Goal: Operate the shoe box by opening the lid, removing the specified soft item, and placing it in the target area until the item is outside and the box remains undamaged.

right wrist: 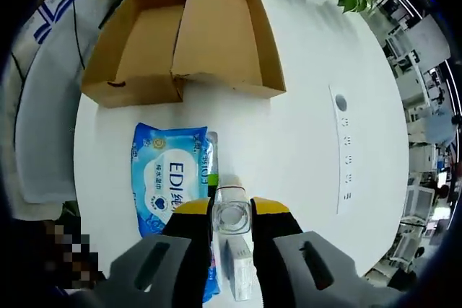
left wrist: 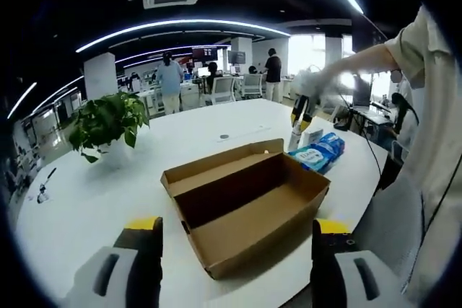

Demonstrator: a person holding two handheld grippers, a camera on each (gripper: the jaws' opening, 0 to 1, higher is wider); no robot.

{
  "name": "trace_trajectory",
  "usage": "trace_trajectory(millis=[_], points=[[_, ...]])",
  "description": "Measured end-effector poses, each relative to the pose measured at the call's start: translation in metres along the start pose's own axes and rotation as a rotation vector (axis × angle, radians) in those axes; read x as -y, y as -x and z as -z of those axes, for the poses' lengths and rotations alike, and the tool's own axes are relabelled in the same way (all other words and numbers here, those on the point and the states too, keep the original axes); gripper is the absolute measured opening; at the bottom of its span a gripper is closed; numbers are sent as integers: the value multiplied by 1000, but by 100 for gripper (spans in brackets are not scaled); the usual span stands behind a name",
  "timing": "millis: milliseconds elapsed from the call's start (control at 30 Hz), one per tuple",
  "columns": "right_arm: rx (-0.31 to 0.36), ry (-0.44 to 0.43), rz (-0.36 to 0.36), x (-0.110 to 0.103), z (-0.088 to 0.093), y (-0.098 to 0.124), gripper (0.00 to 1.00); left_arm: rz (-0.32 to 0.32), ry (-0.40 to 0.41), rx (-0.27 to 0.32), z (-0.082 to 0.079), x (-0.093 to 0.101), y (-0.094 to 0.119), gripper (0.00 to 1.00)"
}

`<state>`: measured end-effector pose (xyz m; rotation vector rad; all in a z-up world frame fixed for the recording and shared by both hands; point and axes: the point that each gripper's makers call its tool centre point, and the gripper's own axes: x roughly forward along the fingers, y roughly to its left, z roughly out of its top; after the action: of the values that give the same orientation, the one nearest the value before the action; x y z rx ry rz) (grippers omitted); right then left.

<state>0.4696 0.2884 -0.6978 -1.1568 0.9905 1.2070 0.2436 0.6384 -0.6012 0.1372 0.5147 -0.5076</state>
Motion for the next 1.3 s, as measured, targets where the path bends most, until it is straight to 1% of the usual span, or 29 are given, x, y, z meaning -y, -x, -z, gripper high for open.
trace_trajectory(millis=[167,300,533,733,767,867,1000,1067,1133,1233,1300], points=[[-26,11,-11,-2,5,-6,18,-2,12,-6,6,1,-1,86],[-21,11,-5,3,3,-6,18,-6,24,-13,11,0,-2,86],[-30,25,2,4,6,-7,19,-13,32,-28,15,-2,-5,84],[0,7,19,9,2,-1,25,-19,36,-44,20,-3,-8,82],[6,4,21,9,2,0,25,-30,29,-49,21,-5,-9,81],[10,9,37,11,2,2,26,-45,31,-74,26,-7,-11,74],[32,14,68,16,-3,10,28,-72,36,-87,31,-10,-14,71],[51,-10,88,19,-7,16,27,-94,27,-113,37,-14,-16,66],[73,-41,94,20,-12,20,28,-99,22,-126,42,-15,-17,60],[114,-105,102,19,-21,26,30,-114,55,-124,45,-19,-19,57],[136,-141,107,18,-27,29,30,-124,75,-126,47,-21,-20,54]])
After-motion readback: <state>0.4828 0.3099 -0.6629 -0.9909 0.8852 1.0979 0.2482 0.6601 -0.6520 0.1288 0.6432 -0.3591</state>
